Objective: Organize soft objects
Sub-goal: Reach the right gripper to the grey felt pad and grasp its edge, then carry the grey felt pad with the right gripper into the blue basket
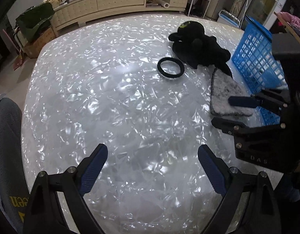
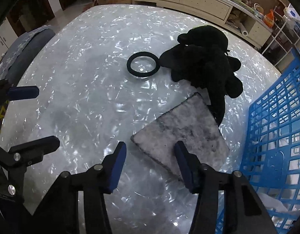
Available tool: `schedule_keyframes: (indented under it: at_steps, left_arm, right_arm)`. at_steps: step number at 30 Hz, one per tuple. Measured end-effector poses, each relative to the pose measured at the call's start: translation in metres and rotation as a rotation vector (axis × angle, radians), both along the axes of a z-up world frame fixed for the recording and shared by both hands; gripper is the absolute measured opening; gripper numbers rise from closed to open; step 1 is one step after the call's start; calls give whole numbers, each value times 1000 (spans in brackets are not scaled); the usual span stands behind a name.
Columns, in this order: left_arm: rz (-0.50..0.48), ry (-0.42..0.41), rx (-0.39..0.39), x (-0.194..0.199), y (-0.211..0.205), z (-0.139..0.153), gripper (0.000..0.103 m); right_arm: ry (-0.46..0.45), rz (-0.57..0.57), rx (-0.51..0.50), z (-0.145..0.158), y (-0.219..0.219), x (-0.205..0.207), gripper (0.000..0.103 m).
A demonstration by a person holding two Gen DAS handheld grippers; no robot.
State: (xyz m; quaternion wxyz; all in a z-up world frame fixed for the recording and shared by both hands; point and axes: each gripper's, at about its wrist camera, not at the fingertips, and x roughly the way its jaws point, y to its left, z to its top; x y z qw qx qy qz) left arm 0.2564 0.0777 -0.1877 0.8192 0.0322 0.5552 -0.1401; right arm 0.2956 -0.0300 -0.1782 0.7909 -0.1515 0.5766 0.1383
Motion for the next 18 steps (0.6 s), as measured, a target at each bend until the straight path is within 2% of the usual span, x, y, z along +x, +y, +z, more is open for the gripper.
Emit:
schedule_keyframes:
  at_steps: [3,5,6,10,14,18]
  left_arm:
    - [13,-6,-29,3,4,3,93]
    - [12,-8,-38,4,5,5,93]
    - [10,-10,-37,4,6,7,93]
    - [-5,-22,-35,0,4,13,93]
    - [-22,-27,-53,-8,3,20,93]
    - [-38,-47,-50,-20,0,31,93]
  right_arm:
    - [-4,1,-3,0,0,1,44]
    - [-11,-7,-9,2,-3,-1,31]
    - [-9,-10,-8,3,-5,-1,30]
    - [-9,-14,-22,4,-8,-4,15]
    - [-13,-22,-13,8,-8,-13,11]
    - [-40,-8,6,25,-4,-28,11]
